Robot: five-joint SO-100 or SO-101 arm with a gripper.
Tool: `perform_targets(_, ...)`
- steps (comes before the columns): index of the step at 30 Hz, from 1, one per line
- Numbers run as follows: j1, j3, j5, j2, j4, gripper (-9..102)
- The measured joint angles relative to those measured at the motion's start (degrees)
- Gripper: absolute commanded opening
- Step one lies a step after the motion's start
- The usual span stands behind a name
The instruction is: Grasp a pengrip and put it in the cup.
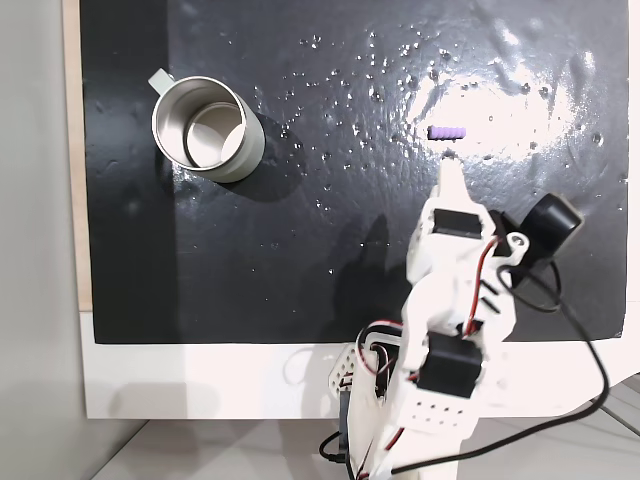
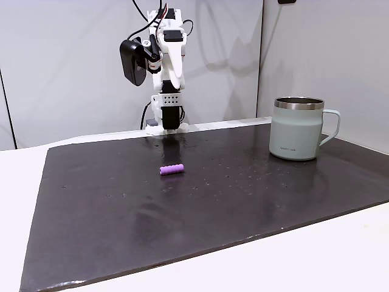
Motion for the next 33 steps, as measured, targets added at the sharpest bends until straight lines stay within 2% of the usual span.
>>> perform_targets(5, 1.41, -8.44, -5.10, -12.13, 2.90, 24)
perform_targets(13, 0.35, -9.76, -13.27, -21.45, 2.90, 24)
perform_targets(18, 0.53, -9.84, -16.35, -28.74, -0.35, 24)
perform_targets(33, 3.16, -23.03, -19.07, -51.77, -3.34, 23)
